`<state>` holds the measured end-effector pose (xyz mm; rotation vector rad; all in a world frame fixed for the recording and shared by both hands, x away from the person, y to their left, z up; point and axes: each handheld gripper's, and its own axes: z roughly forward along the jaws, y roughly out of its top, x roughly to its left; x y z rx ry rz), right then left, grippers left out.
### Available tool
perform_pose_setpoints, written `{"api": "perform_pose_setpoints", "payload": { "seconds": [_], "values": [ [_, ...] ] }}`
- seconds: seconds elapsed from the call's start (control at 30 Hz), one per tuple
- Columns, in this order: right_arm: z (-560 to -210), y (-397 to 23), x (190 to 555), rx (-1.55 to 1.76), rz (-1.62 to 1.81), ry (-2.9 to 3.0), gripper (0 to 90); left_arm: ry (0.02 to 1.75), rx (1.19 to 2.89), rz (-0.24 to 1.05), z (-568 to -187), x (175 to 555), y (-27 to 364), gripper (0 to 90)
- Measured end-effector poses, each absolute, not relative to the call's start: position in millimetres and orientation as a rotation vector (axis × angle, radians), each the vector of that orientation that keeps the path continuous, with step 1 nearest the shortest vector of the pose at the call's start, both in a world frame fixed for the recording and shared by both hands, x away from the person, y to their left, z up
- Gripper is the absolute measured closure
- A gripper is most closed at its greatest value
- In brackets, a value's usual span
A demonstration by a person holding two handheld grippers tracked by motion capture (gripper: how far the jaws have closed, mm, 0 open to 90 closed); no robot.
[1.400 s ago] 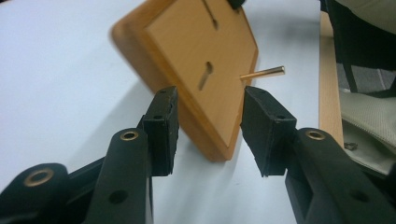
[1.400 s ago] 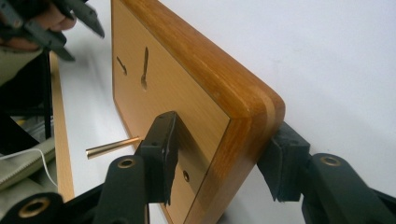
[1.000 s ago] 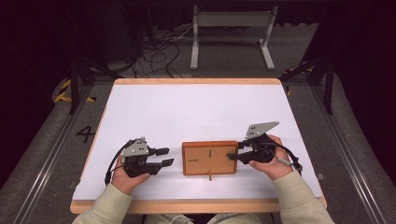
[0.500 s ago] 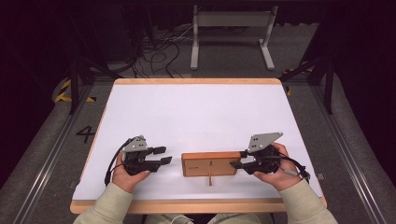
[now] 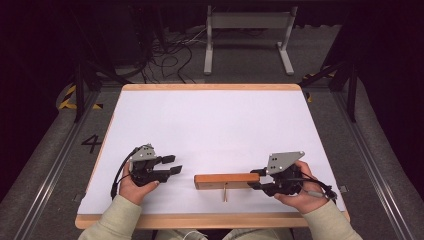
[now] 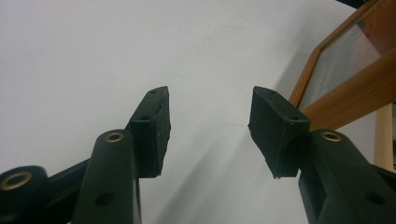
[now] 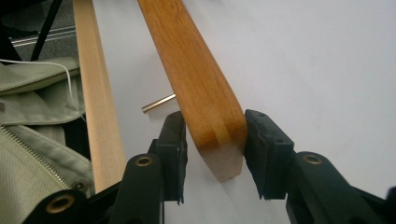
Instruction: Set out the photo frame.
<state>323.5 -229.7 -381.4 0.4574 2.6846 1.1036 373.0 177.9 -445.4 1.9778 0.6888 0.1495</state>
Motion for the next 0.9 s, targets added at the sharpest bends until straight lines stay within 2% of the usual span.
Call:
{"api": "perform_pose_setpoints", "payload": {
  "seconds": [0.37,0.5,0.73,0.9],
  "values": [
    [-384.4,-233.6,311.1,0.465,1.097,2.727,54.4,0.689,1.981,0.149,-445.4,372.8,177.3,48.3],
    [-385.0,-237.8,311.6,0.503,1.097,2.720,47.4,0.690,1.978,0.143,-445.7,373.3,177.6,48.0],
    [-389.7,-251.4,312.8,0.583,1.058,2.746,41.6,0.683,1.974,0.144,-445.2,373.2,178.4,47.9],
    [-396.3,-259.4,312.1,0.615,1.022,2.761,45.5,0.691,1.973,0.140,-445.6,374.1,178.5,47.6]
  ]
}}
